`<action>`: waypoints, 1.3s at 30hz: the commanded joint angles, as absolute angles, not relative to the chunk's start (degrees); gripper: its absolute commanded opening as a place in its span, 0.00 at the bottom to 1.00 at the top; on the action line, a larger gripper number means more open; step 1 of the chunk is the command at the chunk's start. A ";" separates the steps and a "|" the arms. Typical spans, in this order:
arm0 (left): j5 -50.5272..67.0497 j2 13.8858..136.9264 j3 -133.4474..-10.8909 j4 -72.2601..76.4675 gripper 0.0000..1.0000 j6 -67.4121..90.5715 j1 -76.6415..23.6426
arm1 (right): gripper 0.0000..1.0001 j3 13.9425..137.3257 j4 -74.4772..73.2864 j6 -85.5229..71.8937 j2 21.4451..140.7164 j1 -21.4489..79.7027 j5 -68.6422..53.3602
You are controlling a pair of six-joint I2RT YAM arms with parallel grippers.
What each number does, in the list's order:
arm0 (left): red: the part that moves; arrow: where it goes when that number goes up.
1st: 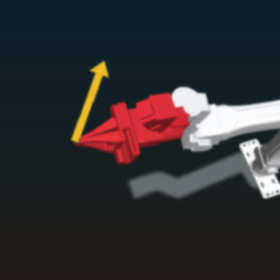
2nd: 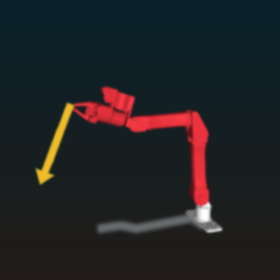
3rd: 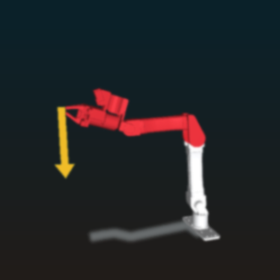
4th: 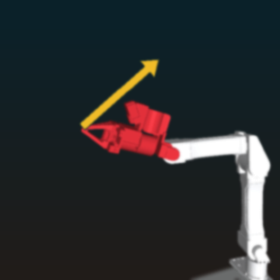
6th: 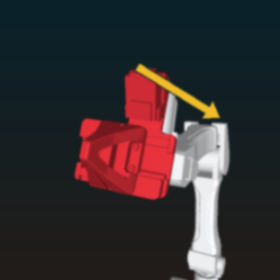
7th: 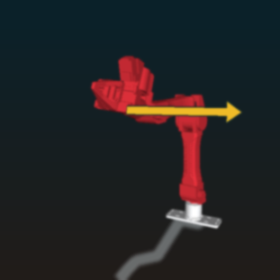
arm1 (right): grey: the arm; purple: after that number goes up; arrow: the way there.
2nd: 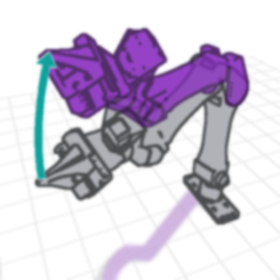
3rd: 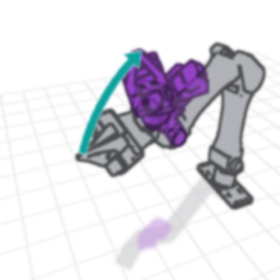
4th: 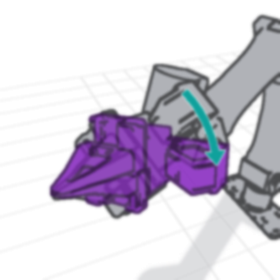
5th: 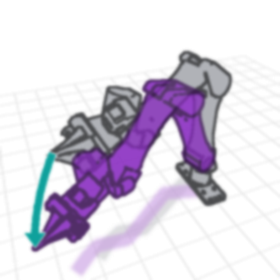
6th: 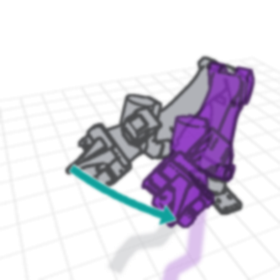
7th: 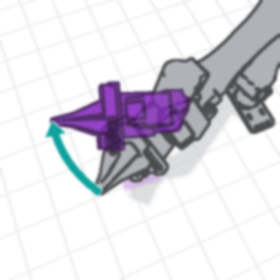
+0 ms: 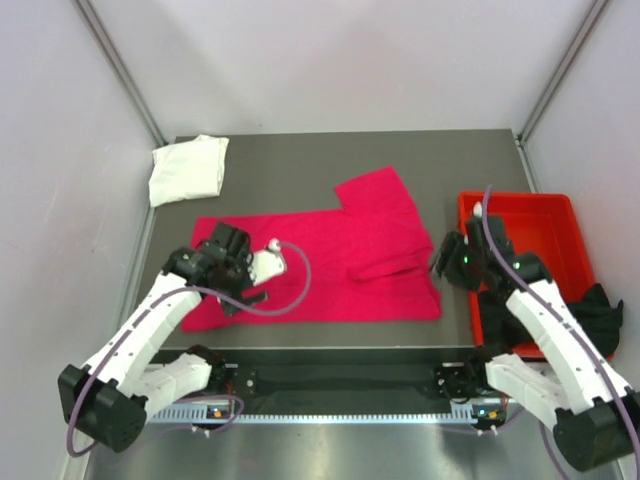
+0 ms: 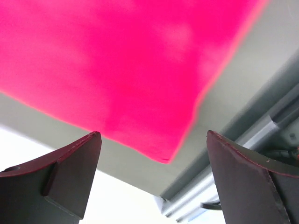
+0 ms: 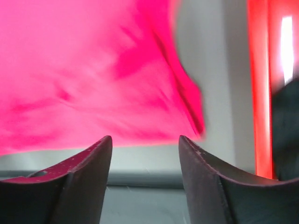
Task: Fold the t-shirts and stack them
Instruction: Fold the tshirt
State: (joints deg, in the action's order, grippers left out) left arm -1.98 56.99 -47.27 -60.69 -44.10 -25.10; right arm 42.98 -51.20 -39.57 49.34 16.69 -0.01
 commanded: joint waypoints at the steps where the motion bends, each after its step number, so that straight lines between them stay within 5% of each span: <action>1: -0.35 58.62 -56.76 -58.38 0.99 -40.26 -22.07 | 0.60 55.43 -42.39 -28.14 55.35 16.52 1.49; 15: 8.87 89.63 -70.48 -30.34 0.87 -20.22 12.28 | 0.60 100.92 -28.39 -14.59 108.60 14.07 -1.91; 22: 10.28 100.62 -73.91 -25.13 0.86 -16.18 17.75 | 0.58 128.21 -32.96 -18.19 137.25 14.06 -3.25; 39: 19.78 113.55 -79.36 -23.20 0.83 -13.10 19.25 | 0.57 132.53 -28.65 -18.46 147.47 13.45 2.37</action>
State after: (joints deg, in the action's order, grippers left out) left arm 16.95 112.09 -77.03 -26.04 -14.72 19.09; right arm 128.90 -29.54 -18.26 145.14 13.93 1.32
